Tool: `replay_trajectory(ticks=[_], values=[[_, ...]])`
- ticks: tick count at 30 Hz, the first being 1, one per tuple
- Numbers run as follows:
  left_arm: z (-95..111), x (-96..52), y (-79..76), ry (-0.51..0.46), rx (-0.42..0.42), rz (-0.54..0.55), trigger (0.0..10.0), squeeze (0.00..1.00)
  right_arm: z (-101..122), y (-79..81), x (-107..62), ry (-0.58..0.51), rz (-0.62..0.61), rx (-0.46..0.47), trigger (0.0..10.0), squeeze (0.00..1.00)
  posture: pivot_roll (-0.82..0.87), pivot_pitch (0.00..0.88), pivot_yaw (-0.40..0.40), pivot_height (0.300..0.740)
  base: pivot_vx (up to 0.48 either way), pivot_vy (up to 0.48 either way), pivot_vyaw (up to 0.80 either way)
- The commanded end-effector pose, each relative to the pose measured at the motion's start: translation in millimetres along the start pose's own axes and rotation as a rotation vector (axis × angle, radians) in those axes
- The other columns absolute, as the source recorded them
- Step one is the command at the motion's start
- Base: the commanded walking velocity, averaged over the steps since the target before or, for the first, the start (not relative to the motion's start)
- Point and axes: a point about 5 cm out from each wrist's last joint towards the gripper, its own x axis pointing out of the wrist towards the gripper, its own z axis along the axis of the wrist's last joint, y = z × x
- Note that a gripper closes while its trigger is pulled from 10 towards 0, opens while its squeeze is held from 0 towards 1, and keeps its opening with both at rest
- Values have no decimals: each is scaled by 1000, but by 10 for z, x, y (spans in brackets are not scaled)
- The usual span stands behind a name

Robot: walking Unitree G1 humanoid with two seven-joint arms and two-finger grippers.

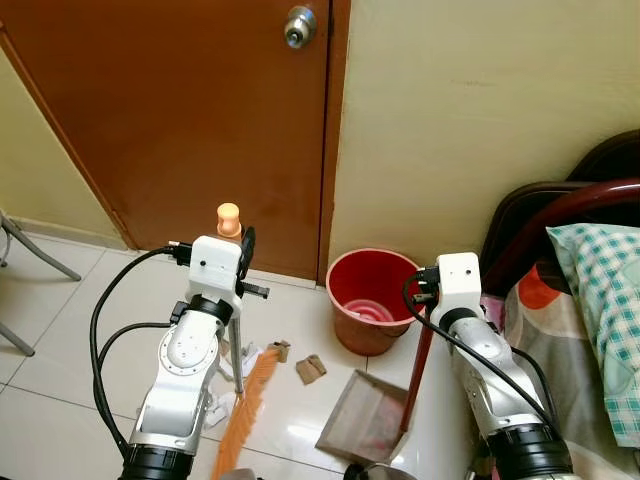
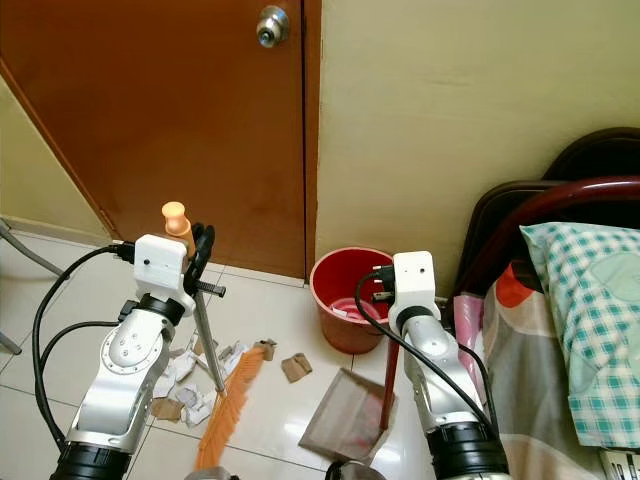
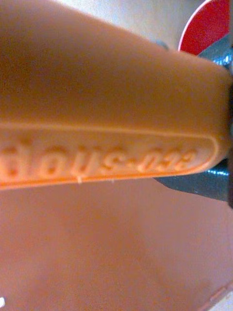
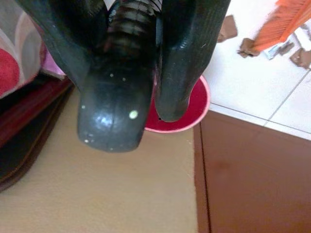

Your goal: Sweep floor

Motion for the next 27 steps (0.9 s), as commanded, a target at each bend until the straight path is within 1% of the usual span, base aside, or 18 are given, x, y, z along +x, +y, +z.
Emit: replay_trajectory(ticks=[1, 4, 7, 10, 12, 16, 19, 20, 22, 27], values=[[57, 56, -80, -38, -13, -44, 10000, 0, 52, 3, 25, -24, -24, -3, 10000, 0, 23, 111, -6, 740, 0, 0, 0], [71, 96, -146, -50, -18, -81, 10000, 0, 58, 35, 23, -32, -25, 5, 10000, 0, 22, 115, -1, 740, 0, 0, 0], [124, 188, -240, -79, -27, -121, 10000, 0, 53, 62, 3, -37, -29, 17, 10000, 0, 15, 122, 1, 740, 0, 0, 0], [146, 222, -275, -91, -27, -139, 10000, 0, 47, 68, -4, -38, -32, 18, 10000, 0, 10, 124, 3, 740, 0, 0, 0], [122, 276, -349, -95, 6, -186, 10000, 0, 27, 73, -15, -37, -35, 18, 10000, 0, -1, 129, 5, 740, 0, 0, 0], [40, 319, -447, -71, 38, -265, 10000, 0, 11, 69, -19, -33, -37, 21, 10000, 0, -1, 129, 5, 740, 0, 0, 0], [-56, 312, -545, -24, 53, -353, 10000, 0, -1, 72, -21, -24, -37, 32, 10000, 0, -7, 132, 11, 740, 0, 0, 0], [-56, 312, -545, -24, 53, -353, 10000, 0, -1, 72, -21, -24, -37, 32, 10000, 0, -7, 132, 11, 740, 0, 0, 0], [-102, 273, -614, -11, 56, -412, 10000, 0, -14, 79, -22, -18, -33, 37, 10000, 0, -12, 130, 13, 740, 0, 0, 0], [-93, 208, -697, -17, -6, -457, 10000, 0, -28, 90, -17, -9, -23, 33, 10000, 0, -11, 129, 11, 740, 0, 0, 0]])
